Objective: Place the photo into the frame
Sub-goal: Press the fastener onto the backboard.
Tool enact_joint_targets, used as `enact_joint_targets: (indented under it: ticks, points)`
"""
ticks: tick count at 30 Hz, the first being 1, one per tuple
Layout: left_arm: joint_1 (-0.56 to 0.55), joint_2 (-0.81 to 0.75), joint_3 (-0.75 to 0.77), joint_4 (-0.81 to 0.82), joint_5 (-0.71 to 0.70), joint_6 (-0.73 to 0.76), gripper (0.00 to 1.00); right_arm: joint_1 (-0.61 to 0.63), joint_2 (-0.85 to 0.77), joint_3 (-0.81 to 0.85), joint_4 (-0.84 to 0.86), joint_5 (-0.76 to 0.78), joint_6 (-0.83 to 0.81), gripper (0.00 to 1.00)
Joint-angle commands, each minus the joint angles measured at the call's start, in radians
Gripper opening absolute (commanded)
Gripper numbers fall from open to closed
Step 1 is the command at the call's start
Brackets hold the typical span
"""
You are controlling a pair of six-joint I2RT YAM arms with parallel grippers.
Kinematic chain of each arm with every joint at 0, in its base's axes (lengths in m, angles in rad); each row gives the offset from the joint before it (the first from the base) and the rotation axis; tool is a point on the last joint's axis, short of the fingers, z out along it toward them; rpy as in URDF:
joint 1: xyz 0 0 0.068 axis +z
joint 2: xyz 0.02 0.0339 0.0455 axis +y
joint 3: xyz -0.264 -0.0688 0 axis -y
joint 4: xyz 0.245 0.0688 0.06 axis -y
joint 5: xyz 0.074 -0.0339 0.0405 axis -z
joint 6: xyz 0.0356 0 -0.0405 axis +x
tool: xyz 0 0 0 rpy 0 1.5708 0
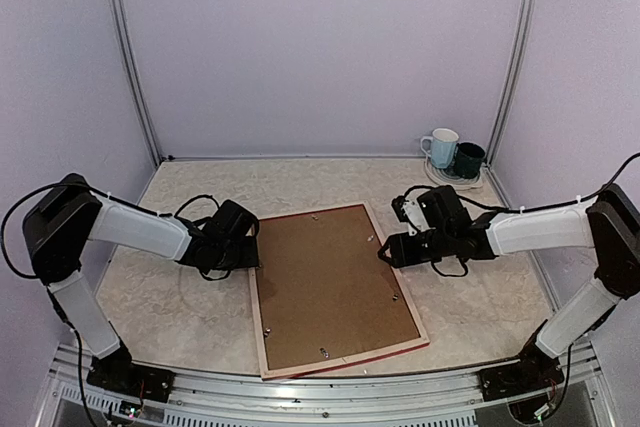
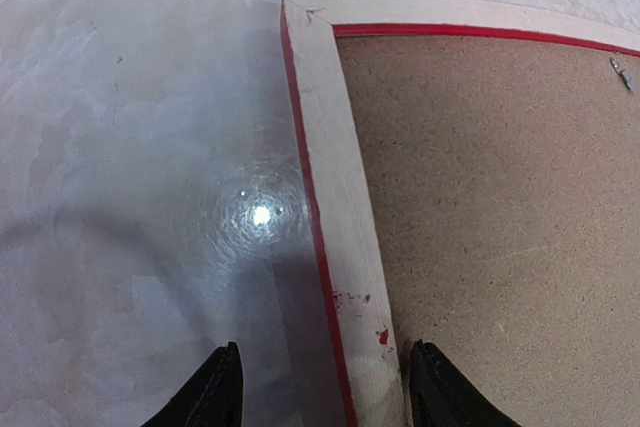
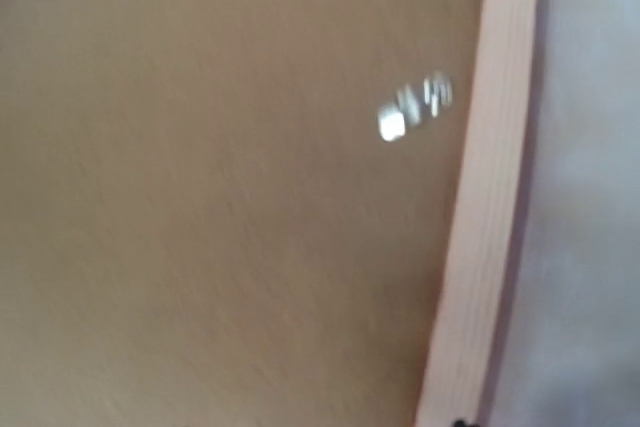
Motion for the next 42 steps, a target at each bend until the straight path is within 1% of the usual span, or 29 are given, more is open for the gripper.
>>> enact_joint_targets:
  ticks: [1, 4, 9, 13, 15, 19, 24, 30, 37, 42]
  points:
    - [0.0, 0.05, -0.001, 0.041, 0.022, 0.0, 0.56, 0.001, 0.004, 0.088, -0.081, 0.063, -0.045, 0.55]
    - [0.002, 0.074, 0.01, 0.042, 0.017, 0.004, 0.53, 0.0, 0.043, 0.149, -0.109, 0.124, -0.06, 0.55]
    - [0.007, 0.094, 0.02, 0.045, 0.019, 0.014, 0.47, -0.012, 0.15, 0.265, -0.132, 0.174, -0.089, 0.55]
    - [0.01, 0.108, 0.029, 0.044, 0.019, 0.026, 0.45, -0.016, 0.253, 0.36, -0.159, 0.179, -0.09, 0.55]
    - [0.01, 0.116, 0.031, 0.071, 0.019, 0.027, 0.44, -0.016, 0.302, 0.402, -0.175, 0.185, -0.079, 0.55]
    - [0.01, 0.123, 0.029, 0.086, 0.024, 0.027, 0.43, -0.015, 0.372, 0.465, -0.195, 0.233, -0.055, 0.55]
    - [0.01, 0.135, 0.029, 0.091, 0.022, 0.031, 0.42, -0.015, 0.426, 0.511, -0.222, 0.295, -0.047, 0.54]
    - [0.01, 0.14, 0.03, 0.092, 0.016, 0.034, 0.42, -0.015, 0.468, 0.54, -0.248, 0.301, -0.055, 0.52]
    - [0.01, 0.14, 0.032, 0.093, 0.011, 0.035, 0.42, -0.015, 0.485, 0.531, -0.255, 0.304, -0.078, 0.52]
    - [0.014, 0.14, 0.031, 0.085, 0.005, 0.034, 0.42, -0.015, 0.463, 0.504, -0.267, 0.329, -0.094, 0.52]
